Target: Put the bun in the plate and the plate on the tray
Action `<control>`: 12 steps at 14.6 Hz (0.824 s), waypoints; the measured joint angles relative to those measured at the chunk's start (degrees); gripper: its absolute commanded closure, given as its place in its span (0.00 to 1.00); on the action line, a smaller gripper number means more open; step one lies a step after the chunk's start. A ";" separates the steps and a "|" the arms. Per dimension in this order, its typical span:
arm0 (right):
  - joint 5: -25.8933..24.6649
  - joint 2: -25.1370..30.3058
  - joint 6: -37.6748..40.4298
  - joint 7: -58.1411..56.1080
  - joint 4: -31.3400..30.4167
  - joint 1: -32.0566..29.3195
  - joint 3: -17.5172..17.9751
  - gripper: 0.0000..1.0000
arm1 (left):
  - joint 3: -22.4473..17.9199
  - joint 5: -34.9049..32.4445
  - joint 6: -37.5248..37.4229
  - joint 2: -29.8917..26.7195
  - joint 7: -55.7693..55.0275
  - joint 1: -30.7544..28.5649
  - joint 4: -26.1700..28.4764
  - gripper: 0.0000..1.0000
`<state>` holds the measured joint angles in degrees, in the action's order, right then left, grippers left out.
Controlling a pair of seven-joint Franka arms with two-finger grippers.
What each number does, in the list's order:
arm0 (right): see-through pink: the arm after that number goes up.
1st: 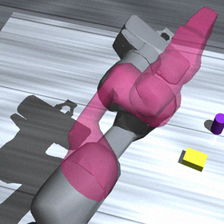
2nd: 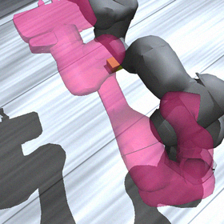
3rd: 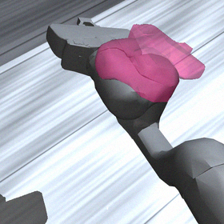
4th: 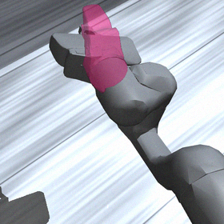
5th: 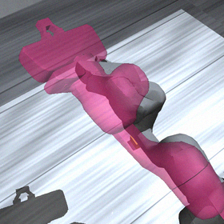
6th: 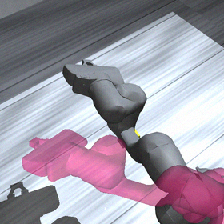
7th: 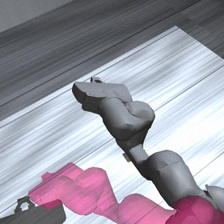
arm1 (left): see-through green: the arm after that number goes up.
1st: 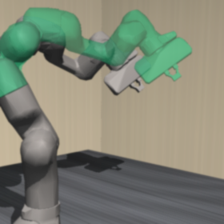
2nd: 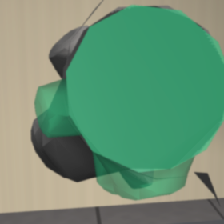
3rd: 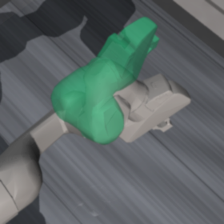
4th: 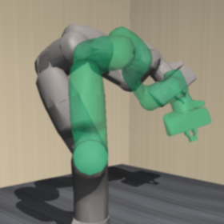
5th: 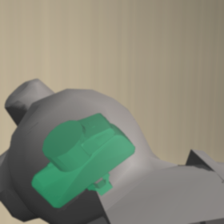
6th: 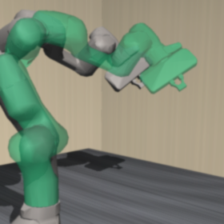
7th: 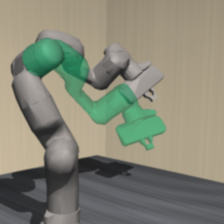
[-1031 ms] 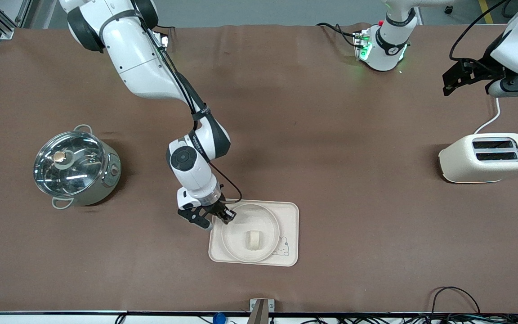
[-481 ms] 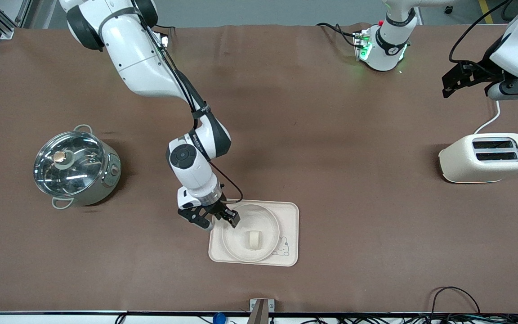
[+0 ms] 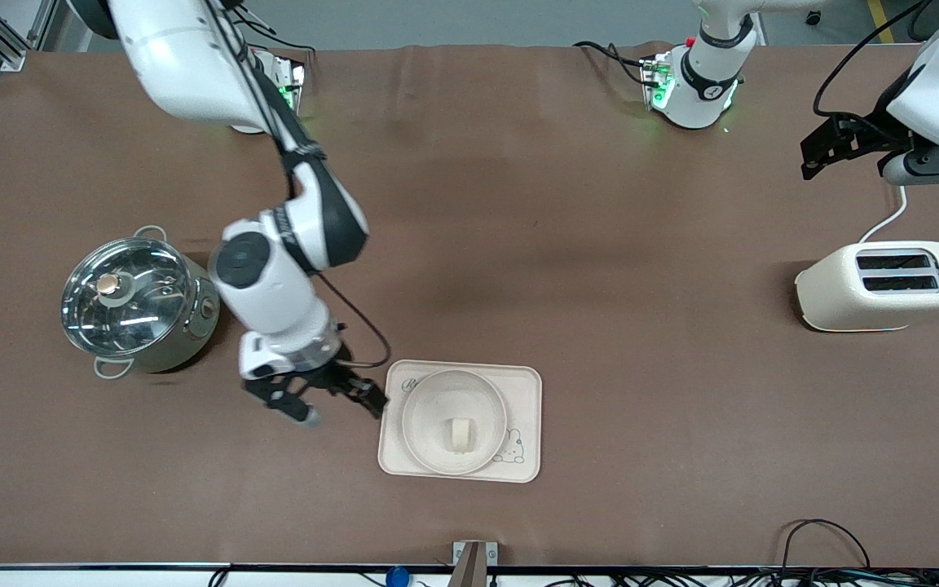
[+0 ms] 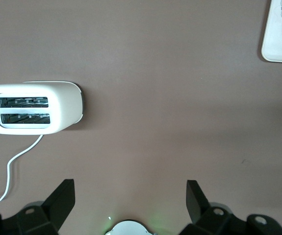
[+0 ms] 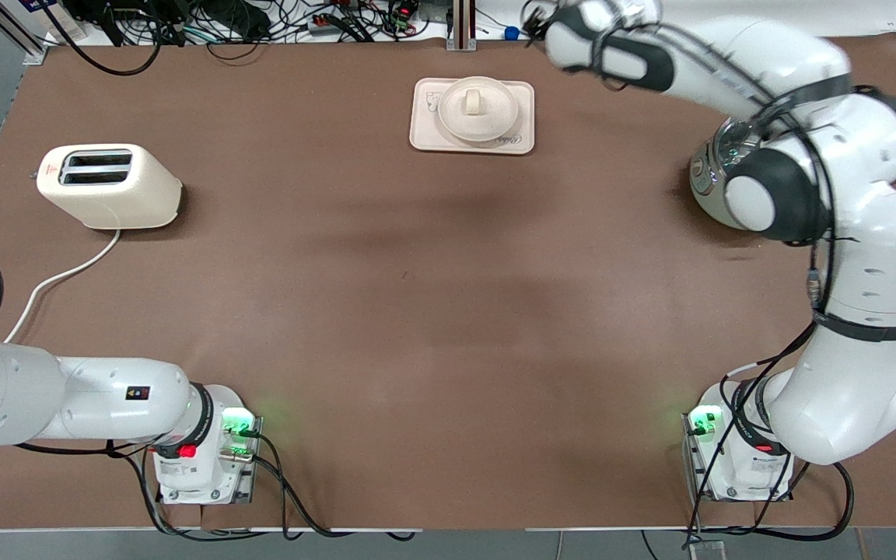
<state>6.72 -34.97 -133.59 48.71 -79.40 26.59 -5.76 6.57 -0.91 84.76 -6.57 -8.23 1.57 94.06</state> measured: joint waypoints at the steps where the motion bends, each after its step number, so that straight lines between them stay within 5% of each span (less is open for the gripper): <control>1: 0.00 2.25 2.91 -1.16 -0.29 -1.94 -0.14 0.00 | 0.00 0.00 0.00 0.00 0.00 -0.01 -0.05 0.00; 7: -0.05 21.84 17.82 -23.15 -14.83 -14.79 -0.26 0.00 | -0.02 0.00 0.00 0.11 0.00 -0.10 -0.23 0.00; 12: -6.56 35.06 34.15 -40.89 -16.91 -24.31 -0.16 0.00 | 0.00 0.00 0.00 0.17 0.00 0.00 -0.34 0.00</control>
<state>0.16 0.09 -99.43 7.82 -96.31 2.28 -5.93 6.57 -0.91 84.76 -6.40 -8.23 1.57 93.72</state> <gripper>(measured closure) 0.000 0.000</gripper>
